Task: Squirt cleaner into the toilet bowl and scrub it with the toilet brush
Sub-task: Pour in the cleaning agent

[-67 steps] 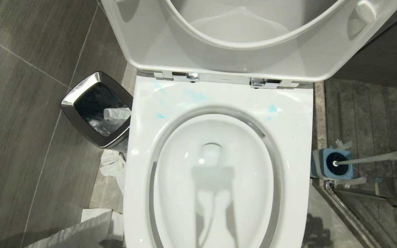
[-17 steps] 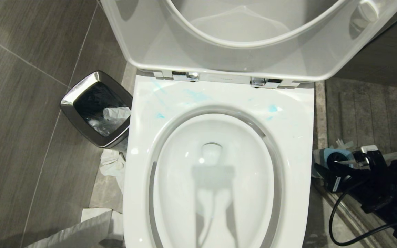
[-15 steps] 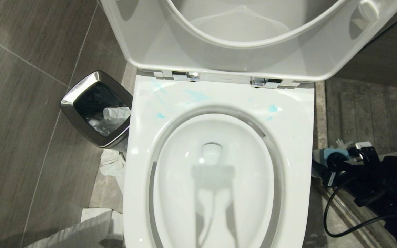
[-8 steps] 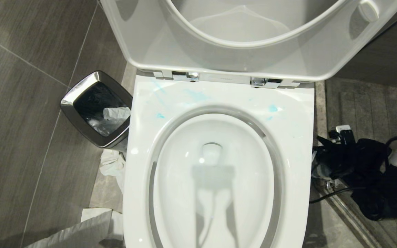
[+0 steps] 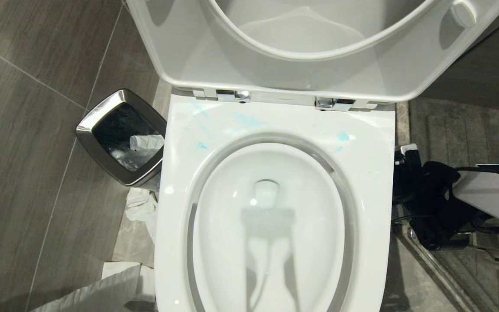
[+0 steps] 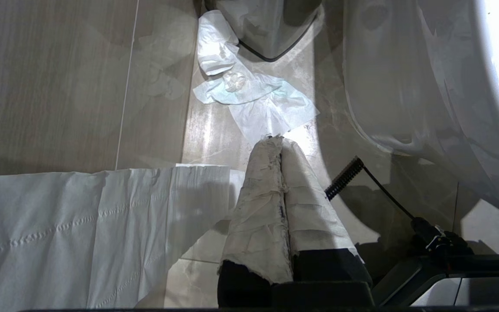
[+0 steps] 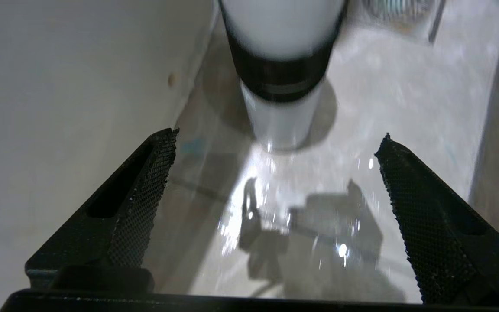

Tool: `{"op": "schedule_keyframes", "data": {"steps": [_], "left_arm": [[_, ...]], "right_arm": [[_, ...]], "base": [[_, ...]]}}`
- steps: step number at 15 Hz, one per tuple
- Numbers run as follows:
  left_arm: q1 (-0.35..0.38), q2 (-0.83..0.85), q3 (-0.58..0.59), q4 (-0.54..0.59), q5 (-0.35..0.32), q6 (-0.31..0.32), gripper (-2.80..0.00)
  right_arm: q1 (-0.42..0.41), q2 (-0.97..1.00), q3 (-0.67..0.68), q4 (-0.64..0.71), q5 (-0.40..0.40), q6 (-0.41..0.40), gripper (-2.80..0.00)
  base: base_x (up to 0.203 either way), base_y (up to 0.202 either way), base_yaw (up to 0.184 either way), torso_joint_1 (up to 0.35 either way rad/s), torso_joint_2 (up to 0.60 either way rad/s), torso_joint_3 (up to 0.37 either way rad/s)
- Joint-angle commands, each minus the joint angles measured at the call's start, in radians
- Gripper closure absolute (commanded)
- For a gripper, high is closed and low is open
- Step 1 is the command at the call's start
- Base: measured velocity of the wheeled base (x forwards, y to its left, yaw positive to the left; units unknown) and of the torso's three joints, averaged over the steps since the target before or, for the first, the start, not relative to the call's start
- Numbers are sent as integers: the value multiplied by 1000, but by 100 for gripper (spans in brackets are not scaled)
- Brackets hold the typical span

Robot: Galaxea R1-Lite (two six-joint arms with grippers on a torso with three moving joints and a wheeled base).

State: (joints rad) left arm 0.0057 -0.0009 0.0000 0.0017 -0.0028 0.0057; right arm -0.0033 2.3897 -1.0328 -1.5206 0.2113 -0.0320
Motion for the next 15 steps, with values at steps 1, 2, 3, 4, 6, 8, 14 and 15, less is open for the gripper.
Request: {"op": "schedule_keyframes", "data": {"steps": [1,2,3,4,6,8,14,15], "left_arm": [[0,1,2,0,0,0,0],[0,1,2,0,0,0,0],[0,1,2,0,0,0,0],[0,1,2,0,0,0,0],[0,1,2,0,0,0,0],[0,1,2,0,0,0,0],[0,1,2,0,0,0,0],[0,1,2,0,0,0,0]], "right_arm": [[2,72,-107,-9,21,-23,-280],[2,92,-141,-9,43,-44,-280],[0,102,-164,-9,63,-63,-280],[-1,114,-195,-9,73,-74,-280],[0,143,-290,-9,76,-81,-280],[-1,182,-406,-9,77,-98,-280],[1,293,-617,-9,77,-112,-280],[3,303,-634,-9,77,-112,-280]], "base": [[0,0,0,0,0,0],[0,0,0,0,0,0],[0,0,0,0,0,0],[0,0,0,0,0,0],[0,0,0,0,0,0],[0,0,0,0,0,0],[0,0,0,0,0,0],[0,0,0,0,0,0]]}}
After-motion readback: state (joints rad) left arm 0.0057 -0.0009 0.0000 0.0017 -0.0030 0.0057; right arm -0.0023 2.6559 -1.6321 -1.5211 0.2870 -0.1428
